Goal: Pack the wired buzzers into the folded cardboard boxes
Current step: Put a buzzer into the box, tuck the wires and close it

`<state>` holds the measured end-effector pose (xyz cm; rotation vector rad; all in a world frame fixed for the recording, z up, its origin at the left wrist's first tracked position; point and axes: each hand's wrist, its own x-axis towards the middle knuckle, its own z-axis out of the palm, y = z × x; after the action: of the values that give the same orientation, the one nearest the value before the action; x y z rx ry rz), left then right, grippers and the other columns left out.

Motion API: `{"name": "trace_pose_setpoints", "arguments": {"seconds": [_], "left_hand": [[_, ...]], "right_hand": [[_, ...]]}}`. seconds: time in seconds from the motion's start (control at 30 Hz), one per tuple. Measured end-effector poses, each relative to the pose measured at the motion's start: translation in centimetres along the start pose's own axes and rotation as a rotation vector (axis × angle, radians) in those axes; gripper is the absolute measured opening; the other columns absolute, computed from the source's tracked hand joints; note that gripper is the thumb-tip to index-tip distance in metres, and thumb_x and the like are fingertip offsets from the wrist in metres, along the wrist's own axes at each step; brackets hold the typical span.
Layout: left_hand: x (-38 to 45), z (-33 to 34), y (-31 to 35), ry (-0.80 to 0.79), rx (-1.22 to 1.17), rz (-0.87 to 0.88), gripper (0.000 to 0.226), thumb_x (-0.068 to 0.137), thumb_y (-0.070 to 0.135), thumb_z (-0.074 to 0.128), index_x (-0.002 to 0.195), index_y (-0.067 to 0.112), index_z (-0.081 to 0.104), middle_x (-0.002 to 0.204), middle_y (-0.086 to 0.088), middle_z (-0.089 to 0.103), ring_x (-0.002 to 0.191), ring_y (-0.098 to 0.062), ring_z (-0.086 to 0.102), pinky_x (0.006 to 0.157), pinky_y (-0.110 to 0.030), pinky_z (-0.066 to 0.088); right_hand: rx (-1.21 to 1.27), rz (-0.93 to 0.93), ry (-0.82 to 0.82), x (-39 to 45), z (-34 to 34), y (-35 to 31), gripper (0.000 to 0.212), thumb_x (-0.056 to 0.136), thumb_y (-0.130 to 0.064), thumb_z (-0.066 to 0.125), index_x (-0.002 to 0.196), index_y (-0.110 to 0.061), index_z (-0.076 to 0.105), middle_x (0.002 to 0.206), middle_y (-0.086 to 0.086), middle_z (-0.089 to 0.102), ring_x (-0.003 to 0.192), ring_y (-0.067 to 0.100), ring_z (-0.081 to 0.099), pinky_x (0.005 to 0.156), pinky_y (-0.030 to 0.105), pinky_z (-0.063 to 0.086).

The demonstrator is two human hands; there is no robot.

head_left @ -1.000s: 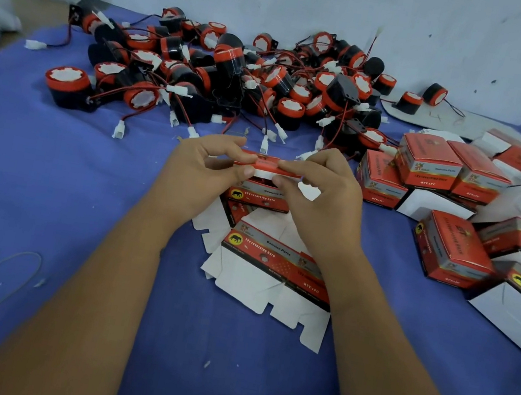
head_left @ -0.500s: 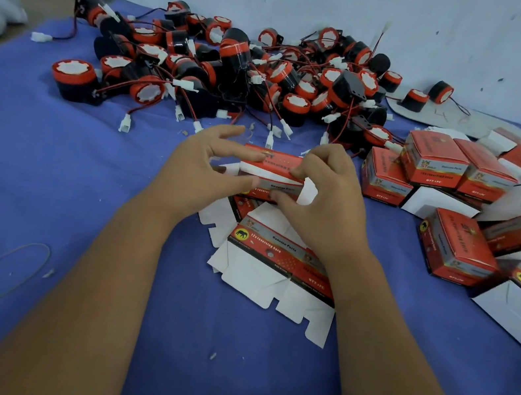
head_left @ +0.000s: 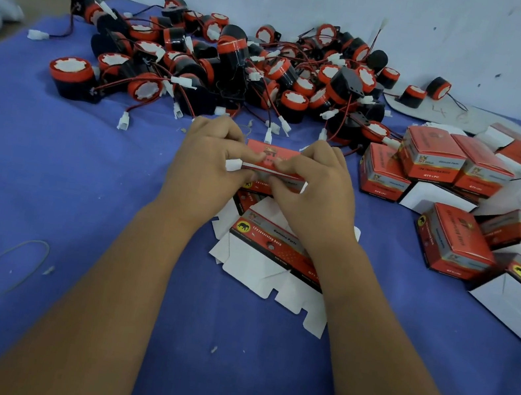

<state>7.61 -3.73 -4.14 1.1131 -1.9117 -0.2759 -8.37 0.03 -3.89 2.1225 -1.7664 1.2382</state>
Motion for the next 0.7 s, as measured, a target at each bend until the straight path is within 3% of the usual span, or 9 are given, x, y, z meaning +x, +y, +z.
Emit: {"name": "trace_pose_setpoints", "arguments": {"seconds": [0.13, 0.23, 0.3, 0.4, 0.57, 0.7], "left_hand": [[-0.1, 0.1, -0.2, -0.078, -0.124, -0.188, 0.019, 0.08, 0.022, 0.079, 0.098, 0.028, 0.074, 0.093, 0.009, 0.047, 0.102, -0.015, 0.045, 0.082, -0.012, 0.035], [-0.1, 0.0, -0.1, -0.087, -0.165, -0.231, 0.022, 0.081, 0.023, 0.078, 0.094, 0.038, 0.068, 0.088, 0.015, 0.045, 0.089, -0.001, 0.046, 0.072, -0.002, 0.033], [-0.2, 0.0, 0.0, -0.098, -0.195, -0.242, 0.022, 0.082, 0.022, 0.078, 0.092, 0.038, 0.067, 0.091, 0.016, 0.048, 0.089, 0.005, 0.047, 0.073, 0.001, 0.034], [-0.4, -0.1, 0.1, -0.122, -0.232, -0.237, 0.02, 0.083, 0.018, 0.077, 0.093, 0.034, 0.068, 0.1, 0.012, 0.053, 0.088, 0.001, 0.054, 0.074, -0.006, 0.039], [-0.6, 0.1, 0.5, -0.1, -0.239, -0.226, 0.019, 0.084, 0.015, 0.075, 0.095, 0.029, 0.07, 0.105, 0.003, 0.055, 0.086, -0.004, 0.059, 0.076, -0.013, 0.044], [-0.6, 0.2, 0.5, -0.088, -0.195, -0.192, 0.026, 0.085, 0.011, 0.074, 0.092, 0.034, 0.064, 0.103, 0.006, 0.053, 0.083, 0.004, 0.056, 0.072, -0.007, 0.04]], "right_hand": [[0.045, 0.035, -0.003, 0.1, 0.2, 0.1, 0.016, 0.079, -0.021, 0.079, 0.085, -0.007, 0.075, 0.084, 0.004, 0.055, 0.087, 0.024, 0.05, 0.075, 0.043, 0.046], [0.129, 0.076, -0.01, 0.0, 0.3, 0.4, 0.016, 0.08, -0.022, 0.079, 0.086, -0.007, 0.075, 0.087, 0.002, 0.055, 0.09, 0.023, 0.048, 0.08, 0.042, 0.045], [0.167, 0.095, -0.019, -0.2, 0.4, 0.6, 0.015, 0.082, -0.02, 0.078, 0.091, -0.008, 0.076, 0.091, 0.0, 0.056, 0.092, 0.022, 0.047, 0.082, 0.04, 0.045], [0.19, 0.117, -0.038, -0.5, 0.5, 0.8, 0.015, 0.084, -0.019, 0.076, 0.096, -0.01, 0.076, 0.101, -0.001, 0.056, 0.099, 0.017, 0.043, 0.085, 0.035, 0.044], [0.234, 0.217, -0.146, -1.0, 0.3, 1.0, 0.021, 0.086, -0.015, 0.072, 0.107, -0.02, 0.071, 0.15, 0.003, 0.04, 0.141, 0.021, 0.027, 0.108, 0.031, 0.031], [0.146, 0.192, -0.192, -0.8, 0.1, 0.2, 0.031, 0.083, -0.013, 0.071, 0.113, -0.019, 0.064, 0.143, 0.009, 0.044, 0.132, 0.029, 0.036, 0.104, 0.038, 0.038]]}}
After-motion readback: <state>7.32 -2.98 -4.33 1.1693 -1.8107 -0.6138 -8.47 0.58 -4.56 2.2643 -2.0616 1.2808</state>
